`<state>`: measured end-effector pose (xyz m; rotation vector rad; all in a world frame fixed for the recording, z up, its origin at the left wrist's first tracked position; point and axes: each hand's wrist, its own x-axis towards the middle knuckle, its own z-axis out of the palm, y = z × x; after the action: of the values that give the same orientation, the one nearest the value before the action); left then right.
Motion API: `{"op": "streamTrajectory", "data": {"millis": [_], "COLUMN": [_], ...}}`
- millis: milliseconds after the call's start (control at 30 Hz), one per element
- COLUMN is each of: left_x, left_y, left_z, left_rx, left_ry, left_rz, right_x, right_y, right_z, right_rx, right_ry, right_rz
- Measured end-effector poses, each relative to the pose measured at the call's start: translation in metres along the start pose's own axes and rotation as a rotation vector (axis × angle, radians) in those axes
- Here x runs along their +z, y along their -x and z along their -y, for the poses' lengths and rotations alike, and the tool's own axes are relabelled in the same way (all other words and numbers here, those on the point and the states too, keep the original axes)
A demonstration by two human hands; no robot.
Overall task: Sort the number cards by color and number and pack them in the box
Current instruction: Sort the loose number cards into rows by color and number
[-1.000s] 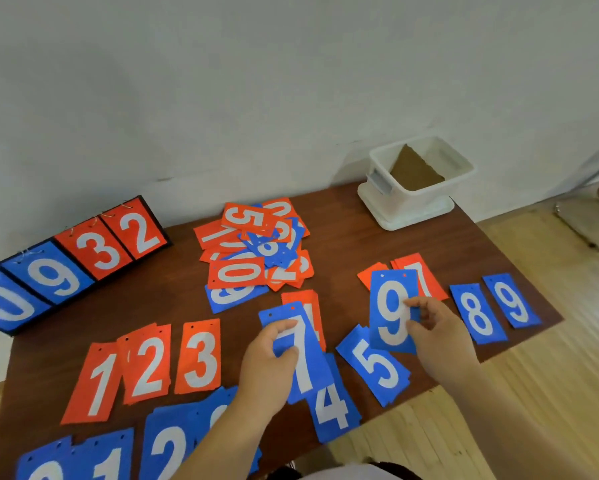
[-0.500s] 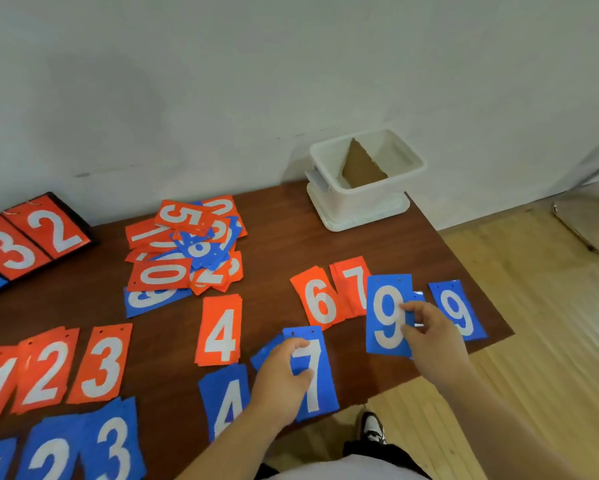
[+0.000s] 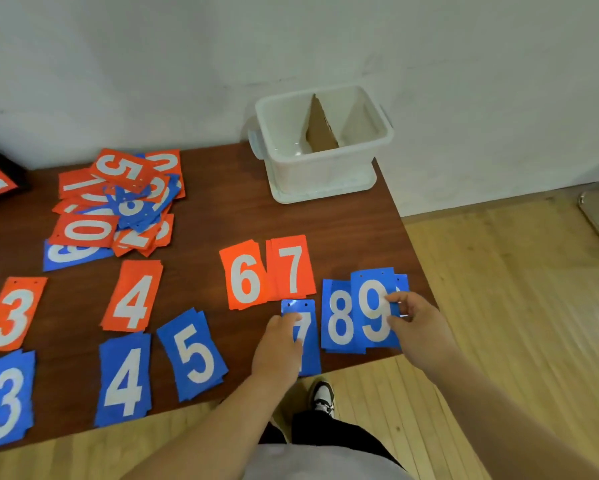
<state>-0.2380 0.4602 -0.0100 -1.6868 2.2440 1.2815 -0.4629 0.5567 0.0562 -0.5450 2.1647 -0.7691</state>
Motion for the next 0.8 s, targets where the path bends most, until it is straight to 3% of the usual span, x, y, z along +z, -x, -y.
{"op": "streamTrajectory", "data": {"millis": [100, 267, 400, 533, 667, 800], "left_x": [0.007, 0.011, 0.011, 0.009, 0.002, -0.023], "left_y": [0.004, 0.010, 0.007, 0.004, 0.000, 0.001], "left_z": [-0.005, -0.004, -0.003, -0.005, -0.009, -0.007], "left_rx": [-0.009, -0.058, -0.043, -0.031, -0.039, -0.062], "left_ry": [-0.257, -0.361, -0.388, -0.420, -0.380, -0.324], "left_rz": [-0.127, -0.201, -0.195, -0.171, -0.148, -0.233], "right_x": [-0.007, -0.024, -0.020, -0.010, -0.008, 0.010], "right_y": [-0.017, -0.043, -0.053, -0.060, -0.059, -0.055], "right_z": [-0.010, -0.030, -0.047, -0.059, -0.046, -0.017], "right_rx": [0.008, 0.017, -0.007, -0.028, -0.044, -0.144], "right_ry": [-0.006, 0.044, 0.275, 0.534, 0.522, 0.457], "right_rz": [-0.022, -0.095, -0.015, -0.062, -0.085, -0.056]}}
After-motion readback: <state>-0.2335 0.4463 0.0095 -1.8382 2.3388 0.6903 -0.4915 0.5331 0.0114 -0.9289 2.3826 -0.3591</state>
